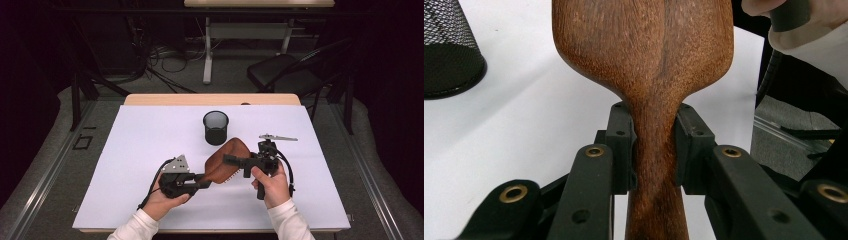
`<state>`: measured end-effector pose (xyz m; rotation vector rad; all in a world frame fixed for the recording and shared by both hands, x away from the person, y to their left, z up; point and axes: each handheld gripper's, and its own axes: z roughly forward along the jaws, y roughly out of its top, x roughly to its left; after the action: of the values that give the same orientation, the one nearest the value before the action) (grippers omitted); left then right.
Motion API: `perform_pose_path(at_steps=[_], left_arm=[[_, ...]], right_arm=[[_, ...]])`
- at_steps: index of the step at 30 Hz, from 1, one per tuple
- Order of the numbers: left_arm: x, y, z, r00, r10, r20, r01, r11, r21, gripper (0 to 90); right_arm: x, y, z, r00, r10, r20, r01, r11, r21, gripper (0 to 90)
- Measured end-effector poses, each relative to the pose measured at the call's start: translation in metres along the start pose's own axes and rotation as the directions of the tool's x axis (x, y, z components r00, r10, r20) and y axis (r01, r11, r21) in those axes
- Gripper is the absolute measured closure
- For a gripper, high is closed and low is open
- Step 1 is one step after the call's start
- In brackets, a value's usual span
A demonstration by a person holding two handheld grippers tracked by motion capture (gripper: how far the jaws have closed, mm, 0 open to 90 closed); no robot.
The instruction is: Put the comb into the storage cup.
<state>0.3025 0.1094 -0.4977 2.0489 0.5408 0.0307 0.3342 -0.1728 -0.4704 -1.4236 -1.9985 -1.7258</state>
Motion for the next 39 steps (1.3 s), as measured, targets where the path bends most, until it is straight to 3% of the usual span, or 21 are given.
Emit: perform_pose_path(at_steps=[5, 8, 22, 33, 39], left_arm=[[0.0, 0.0, 0.001, 1.0, 0.006, -0.002, -0.006, 1.0, 0.005, 72.8], [0.0, 0.0, 0.001, 1.0, 0.005, 0.0, -0.005, 1.0, 0.003, 72.8], [-0.001, -0.001, 0.002, 1.0, 0.004, 0.004, -0.004, 1.0, 0.005, 72.8], [0.0, -0.002, 0.003, 1.0, 0.005, 0.006, -0.005, 0.9999, 0.01, 72.8], [0.001, -0.003, 0.004, 1.0, 0.004, 0.005, -0.004, 0.9999, 0.015, 72.8]], right_arm=[[-0.001, -0.001, 0.001, 1.0, 0.008, 0.003, -0.008, 1.0, 0.004, 15.0], [-0.002, -0.001, 0.001, 0.9998, 0.013, -0.014, -0.013, 1.0, 0.002, 23.2], [-0.004, -0.004, 0.004, 0.9993, 0.036, -0.013, -0.036, 0.999, 0.015, 24.2], [-0.01, -0.008, 0.002, 0.9901, 0.14, -0.015, -0.14, 0.99, -0.021, 37.2], [-0.013, -0.009, 0.003, 0.9865, 0.162, -0.026, -0.162, 0.986, -0.023, 38.6]])
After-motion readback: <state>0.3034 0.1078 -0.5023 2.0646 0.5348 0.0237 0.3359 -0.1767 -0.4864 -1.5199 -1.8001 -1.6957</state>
